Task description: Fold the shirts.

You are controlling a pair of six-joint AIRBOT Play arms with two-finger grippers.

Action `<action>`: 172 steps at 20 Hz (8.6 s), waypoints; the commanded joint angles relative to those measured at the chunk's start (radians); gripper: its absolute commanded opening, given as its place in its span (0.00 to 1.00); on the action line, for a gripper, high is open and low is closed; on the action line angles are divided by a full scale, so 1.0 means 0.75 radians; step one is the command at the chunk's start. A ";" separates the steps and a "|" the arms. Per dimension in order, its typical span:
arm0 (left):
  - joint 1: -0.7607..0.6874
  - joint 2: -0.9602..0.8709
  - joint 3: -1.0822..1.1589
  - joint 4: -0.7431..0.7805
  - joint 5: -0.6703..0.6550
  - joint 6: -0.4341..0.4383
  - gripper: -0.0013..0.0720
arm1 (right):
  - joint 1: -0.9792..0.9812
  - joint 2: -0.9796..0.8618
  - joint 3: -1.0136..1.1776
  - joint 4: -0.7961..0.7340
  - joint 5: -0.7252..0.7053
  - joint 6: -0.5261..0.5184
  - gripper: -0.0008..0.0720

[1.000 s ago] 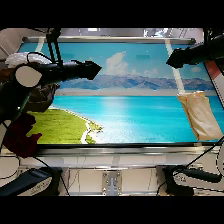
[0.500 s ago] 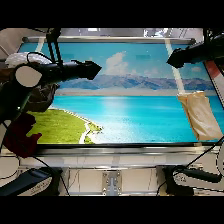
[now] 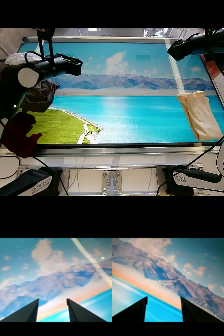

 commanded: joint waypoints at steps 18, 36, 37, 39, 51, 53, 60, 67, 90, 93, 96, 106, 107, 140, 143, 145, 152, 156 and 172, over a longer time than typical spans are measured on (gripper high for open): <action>1.261 -0.568 0.001 -0.469 -0.394 -0.532 0.89 | 0.001 -0.002 0.000 0.024 -0.040 -0.002 0.80; 1.223 -0.672 0.001 -1.337 -0.516 0.096 0.03 | 0.001 0.019 0.000 0.223 -0.042 0.135 0.80; 1.196 -0.606 0.001 -1.338 -0.570 0.117 0.03 | 0.001 0.031 0.001 0.223 -0.042 0.135 0.80; 1.112 -0.458 0.001 -1.370 -0.652 0.177 0.03 | 0.001 0.077 0.001 0.222 -0.039 0.135 0.80; 0.080 -0.037 0.001 -1.309 -0.461 0.279 0.08 | -0.001 0.457 0.000 -0.025 -0.041 0.133 0.80; 0.045 -0.050 0.001 -1.191 -0.360 0.278 1.00 | -0.001 0.429 -0.002 -0.024 0.000 0.133 0.80; 0.334 -0.142 -0.001 -0.615 -0.428 -0.155 0.99 | -0.001 0.152 -0.340 -0.198 0.256 0.136 0.77; 0.234 -0.621 -0.001 -0.988 -0.502 -0.023 0.97 | -0.001 0.049 -0.918 -0.110 0.133 0.188 0.77; 0.050 -0.916 0.002 -0.997 -0.503 0.568 0.80 | -0.001 0.503 -0.951 -0.124 0.190 0.270 0.77; 0.040 -0.937 0.003 -1.064 -0.489 0.568 0.03 | -0.001 0.502 -0.961 -0.085 0.140 0.269 0.77; 0.042 -0.936 0.017 -1.184 -0.487 0.625 0.04 | -0.001 0.488 -1.101 -0.079 -0.094 0.273 0.77; 0.087 -0.917 0.035 -1.218 -0.493 0.621 0.03 | -0.103 -0.040 -1.405 0.493 -0.396 0.012 0.77; 0.089 -0.917 0.035 -1.218 -0.493 0.621 0.03 | -0.103 -0.077 -1.406 0.509 -0.404 -0.002 0.77; 0.521 -0.126 0.246 -1.202 -0.658 0.574 0.03 | -0.056 0.513 -0.524 0.275 0.095 -0.028 0.03; 0.688 0.222 0.246 -1.201 -0.566 0.556 0.03 | -0.056 0.714 -0.275 0.237 0.069 -0.003 0.03; 0.783 0.410 0.246 -1.191 -0.442 0.556 0.03 | -0.056 0.791 -0.167 0.208 0.027 0.028 0.03; 0.900 0.526 0.245 -0.406 -0.390 0.131 0.03 | -0.056 0.718 -0.107 -0.207 0.032 0.114 0.03; 0.765 0.179 0.244 -0.388 -0.486 0.137 0.03 | -0.056 0.430 -0.209 -0.272 0.017 0.156 0.03; 0.530 -0.635 0.376 -0.117 -0.106 -0.082 0.98 | 0.024 -0.455 -0.253 0.089 -0.647 0.295 0.96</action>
